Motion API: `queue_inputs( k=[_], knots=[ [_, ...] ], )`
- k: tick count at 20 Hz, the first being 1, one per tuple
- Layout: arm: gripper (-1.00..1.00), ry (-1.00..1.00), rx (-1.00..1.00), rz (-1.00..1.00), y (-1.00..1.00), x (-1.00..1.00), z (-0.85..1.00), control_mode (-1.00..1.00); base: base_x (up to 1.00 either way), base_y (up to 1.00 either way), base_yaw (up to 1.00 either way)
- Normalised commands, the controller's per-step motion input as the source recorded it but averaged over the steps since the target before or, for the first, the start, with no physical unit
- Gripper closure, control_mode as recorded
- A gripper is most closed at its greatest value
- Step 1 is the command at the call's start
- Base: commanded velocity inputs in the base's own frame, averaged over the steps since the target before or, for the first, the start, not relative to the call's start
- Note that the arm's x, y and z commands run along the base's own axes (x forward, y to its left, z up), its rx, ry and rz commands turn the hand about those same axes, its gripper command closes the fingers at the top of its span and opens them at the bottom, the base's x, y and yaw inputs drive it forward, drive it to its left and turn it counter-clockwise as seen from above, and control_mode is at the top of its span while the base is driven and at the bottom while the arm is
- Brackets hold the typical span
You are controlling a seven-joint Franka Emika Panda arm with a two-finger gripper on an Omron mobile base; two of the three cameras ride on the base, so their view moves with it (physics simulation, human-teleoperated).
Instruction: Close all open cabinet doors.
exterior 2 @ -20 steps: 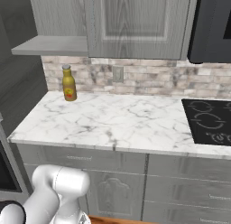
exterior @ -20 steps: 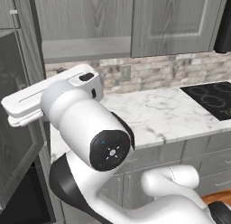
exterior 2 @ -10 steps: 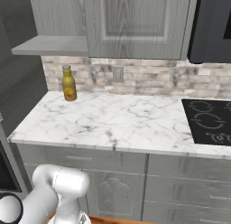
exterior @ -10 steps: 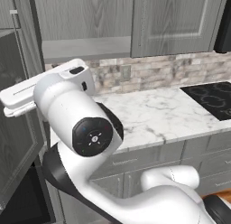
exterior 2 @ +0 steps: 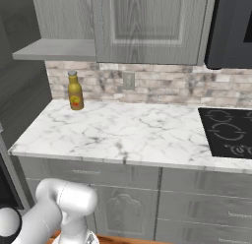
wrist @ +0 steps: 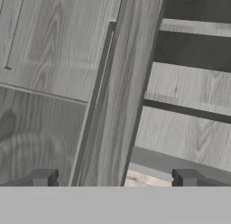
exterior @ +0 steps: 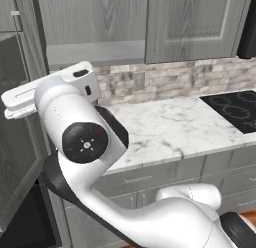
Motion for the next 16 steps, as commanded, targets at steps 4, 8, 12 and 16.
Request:
queue_inputs(
  k=[4,8,12,16],
  knots=[
    [-1.00,0.00,0.00,-0.03,0.13,0.00,0.00,-1.00,0.00,0.00,0.00],
    [-1.00,0.00,0.00,-0.03,0.12,0.02,0.00,-1.00,0.00,0.00,0.00],
    [-1.00,0.00,0.00,-0.04,0.09,0.17,0.00,-1.00,0.00,0.00,0.00],
    [-1.00,0.00,-0.01,-0.05,0.03,0.23,0.00,-1.00,0.00,0.00,0.00]
  ],
)
